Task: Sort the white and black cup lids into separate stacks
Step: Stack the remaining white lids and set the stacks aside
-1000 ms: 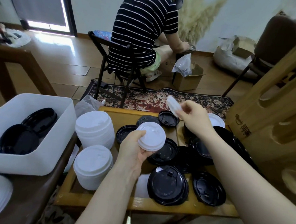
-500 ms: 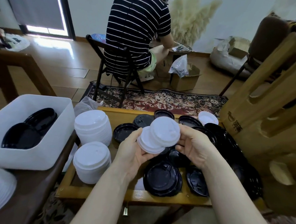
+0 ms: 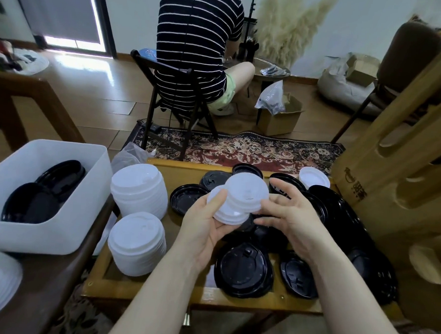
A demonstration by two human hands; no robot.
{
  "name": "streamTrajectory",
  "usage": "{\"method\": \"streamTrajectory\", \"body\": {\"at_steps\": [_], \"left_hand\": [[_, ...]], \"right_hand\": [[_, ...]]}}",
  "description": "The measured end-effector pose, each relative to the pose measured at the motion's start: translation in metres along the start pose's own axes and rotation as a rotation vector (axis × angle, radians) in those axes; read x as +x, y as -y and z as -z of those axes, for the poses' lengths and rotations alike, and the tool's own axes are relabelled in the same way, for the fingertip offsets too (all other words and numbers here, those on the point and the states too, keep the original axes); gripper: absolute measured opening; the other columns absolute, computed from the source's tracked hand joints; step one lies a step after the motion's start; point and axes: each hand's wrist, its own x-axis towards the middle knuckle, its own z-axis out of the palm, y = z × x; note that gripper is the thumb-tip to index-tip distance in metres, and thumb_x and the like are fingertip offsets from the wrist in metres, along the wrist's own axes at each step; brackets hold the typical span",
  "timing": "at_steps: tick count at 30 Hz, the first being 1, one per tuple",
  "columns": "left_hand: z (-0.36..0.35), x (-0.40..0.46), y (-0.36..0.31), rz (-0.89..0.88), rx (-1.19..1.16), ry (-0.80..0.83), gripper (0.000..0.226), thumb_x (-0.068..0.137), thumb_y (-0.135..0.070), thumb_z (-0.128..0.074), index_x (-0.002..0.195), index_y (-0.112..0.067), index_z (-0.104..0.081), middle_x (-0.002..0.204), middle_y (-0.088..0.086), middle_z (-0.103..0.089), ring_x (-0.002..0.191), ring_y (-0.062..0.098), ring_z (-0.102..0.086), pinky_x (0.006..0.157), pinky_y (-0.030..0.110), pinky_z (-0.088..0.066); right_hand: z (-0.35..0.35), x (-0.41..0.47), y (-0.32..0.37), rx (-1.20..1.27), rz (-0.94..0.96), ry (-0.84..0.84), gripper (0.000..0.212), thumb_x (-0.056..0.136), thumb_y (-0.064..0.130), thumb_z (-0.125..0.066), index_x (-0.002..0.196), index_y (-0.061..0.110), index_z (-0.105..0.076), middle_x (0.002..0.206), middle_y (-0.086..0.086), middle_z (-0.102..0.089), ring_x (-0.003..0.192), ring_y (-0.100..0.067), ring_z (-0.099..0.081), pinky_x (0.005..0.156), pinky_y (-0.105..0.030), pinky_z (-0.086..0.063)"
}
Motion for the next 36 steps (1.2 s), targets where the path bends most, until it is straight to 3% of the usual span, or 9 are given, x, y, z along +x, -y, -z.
{"method": "streamTrajectory", "body": {"at_steps": [3,6,10,14,18,22,26,31,36], "left_hand": [[0.003,0.0,-0.002,-0.015,0.02,0.002,0.034,0.092,-0.015,-0.063,0.124,-0.005,-0.062,0.114,0.015,-0.073,0.098,0.029,-0.072,0.074,0.035,-0.063],[0.008,0.001,-0.006,0.004,0.041,-0.004,0.034,0.091,-0.015,-0.065,0.122,-0.004,-0.065,0.113,0.016,-0.073,0.099,0.03,-0.071,0.071,0.035,-0.063],[0.013,0.001,-0.009,0.076,0.095,0.038,0.038,0.09,-0.019,-0.065,0.125,-0.005,-0.065,0.119,0.017,-0.071,0.114,0.039,-0.065,0.083,0.043,-0.06],[0.012,0.0,-0.007,0.117,0.129,0.078,0.041,0.088,-0.022,-0.066,0.127,-0.007,-0.064,0.121,0.018,-0.07,0.118,0.04,-0.063,0.088,0.045,-0.058],[0.008,-0.002,-0.008,0.092,0.064,0.092,0.046,0.086,-0.025,-0.066,0.128,-0.007,-0.063,0.122,0.017,-0.07,0.118,0.037,-0.063,0.087,0.042,-0.058],[0.001,-0.006,-0.005,0.072,0.063,0.108,0.038,0.093,-0.021,-0.062,0.128,-0.005,-0.06,0.122,0.018,-0.07,0.114,0.035,-0.067,0.09,0.041,-0.058],[-0.004,-0.008,-0.004,0.045,0.073,0.056,0.035,0.094,-0.014,-0.062,0.127,-0.004,-0.061,0.119,0.019,-0.071,0.099,0.031,-0.07,0.072,0.032,-0.062],[-0.002,-0.008,-0.008,0.035,0.005,0.037,0.034,0.095,-0.01,-0.059,0.128,-0.002,-0.061,0.12,0.019,-0.07,0.099,0.028,-0.07,0.074,0.032,-0.062],[-0.006,-0.01,-0.01,0.009,-0.045,0.084,0.038,0.09,-0.008,-0.06,0.126,0.002,-0.06,0.111,0.018,-0.073,0.085,0.022,-0.074,0.061,0.027,-0.06]], "right_hand": [[-0.002,-0.003,-0.002,-0.323,0.089,0.093,0.06,0.081,-0.003,-0.072,0.132,0.018,-0.047,0.081,-0.006,-0.063,0.078,-0.021,-0.063,0.068,-0.03,-0.055],[0.001,-0.003,0.0,-0.512,0.18,0.084,0.063,0.065,0.02,-0.086,0.12,0.021,-0.056,0.093,-0.001,-0.065,0.085,-0.013,-0.061,0.079,-0.024,-0.051],[0.012,-0.001,0.0,-0.473,0.185,0.228,0.088,0.06,0.03,-0.09,0.135,0.034,-0.045,0.135,0.012,-0.052,0.119,0.003,-0.053,0.098,-0.026,-0.047],[0.01,-0.005,-0.002,-0.414,0.211,0.406,0.086,0.071,0.014,-0.085,0.142,0.036,-0.042,0.14,0.013,-0.051,0.129,-0.007,-0.05,0.107,-0.031,-0.041],[0.002,-0.004,-0.006,-0.442,0.27,0.28,0.077,0.065,0.018,-0.088,0.131,0.028,-0.048,0.127,0.009,-0.058,0.119,-0.008,-0.057,0.103,-0.032,-0.047],[-0.013,-0.006,-0.018,-0.544,0.312,0.168,0.078,0.064,0.033,-0.09,0.124,0.029,-0.04,0.124,0.011,-0.051,0.112,-0.002,-0.055,0.093,-0.027,-0.05],[-0.021,-0.006,-0.024,-0.612,0.348,0.126,0.082,0.061,0.046,-0.088,0.123,0.032,-0.036,0.125,0.01,-0.047,0.116,-0.007,-0.052,0.095,-0.035,-0.051],[-0.02,-0.009,-0.021,-0.675,0.361,0.128,0.092,0.065,0.053,-0.082,0.141,0.035,-0.032,0.131,0.02,-0.044,0.119,0.006,-0.047,0.101,-0.024,-0.044],[-0.021,-0.012,-0.017,-0.767,0.406,0.06,0.078,0.066,0.051,-0.083,0.131,0.035,-0.043,0.125,0.024,-0.05,0.116,0.005,-0.048,0.096,-0.025,-0.046]]}}
